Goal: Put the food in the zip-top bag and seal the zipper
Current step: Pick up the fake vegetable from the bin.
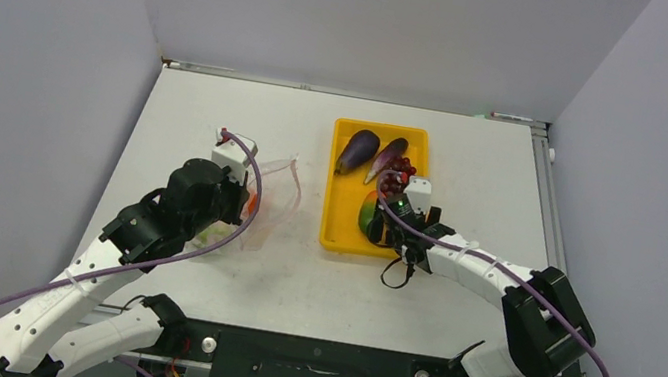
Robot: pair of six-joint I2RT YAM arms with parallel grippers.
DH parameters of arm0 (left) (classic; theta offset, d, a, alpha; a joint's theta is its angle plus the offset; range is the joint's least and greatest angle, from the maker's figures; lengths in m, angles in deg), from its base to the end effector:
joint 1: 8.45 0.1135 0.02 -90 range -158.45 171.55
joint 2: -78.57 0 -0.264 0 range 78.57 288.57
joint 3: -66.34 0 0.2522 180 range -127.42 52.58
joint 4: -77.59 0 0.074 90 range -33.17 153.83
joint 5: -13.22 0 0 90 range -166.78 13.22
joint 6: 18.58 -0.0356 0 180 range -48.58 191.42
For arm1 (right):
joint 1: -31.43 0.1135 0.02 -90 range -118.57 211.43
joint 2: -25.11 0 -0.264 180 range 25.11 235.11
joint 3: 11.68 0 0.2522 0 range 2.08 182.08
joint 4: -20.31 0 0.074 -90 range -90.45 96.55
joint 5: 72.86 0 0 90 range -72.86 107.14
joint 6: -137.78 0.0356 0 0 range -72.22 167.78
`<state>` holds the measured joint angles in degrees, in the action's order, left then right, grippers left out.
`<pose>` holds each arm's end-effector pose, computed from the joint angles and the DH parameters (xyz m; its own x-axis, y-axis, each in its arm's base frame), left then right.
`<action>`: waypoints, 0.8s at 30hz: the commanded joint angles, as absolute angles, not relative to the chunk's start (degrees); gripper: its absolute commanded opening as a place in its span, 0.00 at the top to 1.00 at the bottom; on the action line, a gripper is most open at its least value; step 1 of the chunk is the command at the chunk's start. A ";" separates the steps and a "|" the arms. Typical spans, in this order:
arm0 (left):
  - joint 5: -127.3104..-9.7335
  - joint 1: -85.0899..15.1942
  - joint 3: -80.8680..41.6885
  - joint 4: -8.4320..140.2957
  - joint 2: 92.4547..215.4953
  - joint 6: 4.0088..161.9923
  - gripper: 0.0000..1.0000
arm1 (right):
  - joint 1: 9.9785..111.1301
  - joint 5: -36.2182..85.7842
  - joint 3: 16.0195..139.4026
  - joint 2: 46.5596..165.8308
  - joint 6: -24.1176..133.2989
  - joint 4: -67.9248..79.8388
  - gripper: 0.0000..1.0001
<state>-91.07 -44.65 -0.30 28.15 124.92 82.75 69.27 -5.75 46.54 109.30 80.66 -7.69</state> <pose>0.1416 -0.0928 0.3391 -0.4637 0.1034 -0.8799 0.3134 0.9481 -0.0537 0.2319 0.1626 0.1793 -0.7451 0.0545 -0.6648 0.0238 0.9982 0.0552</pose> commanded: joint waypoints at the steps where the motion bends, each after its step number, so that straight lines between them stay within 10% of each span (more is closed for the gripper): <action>1: -90.41 -44.31 -0.24 31.15 124.96 82.41 1.00 | 68.96 -6.74 45.81 109.58 81.20 -6.07 0.15; 14: -90.49 -44.31 -0.20 31.13 124.98 82.41 1.00 | 68.96 -6.86 45.34 106.01 80.26 -5.84 0.52; 24: -90.49 -44.31 -0.21 31.20 124.98 82.41 1.00 | 69.13 -5.45 46.58 100.63 78.84 -6.61 0.61</action>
<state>-91.07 -44.65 -0.17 28.15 125.09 82.75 69.27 -5.73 45.32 104.60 79.76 -7.43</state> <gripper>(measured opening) 0.003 0.718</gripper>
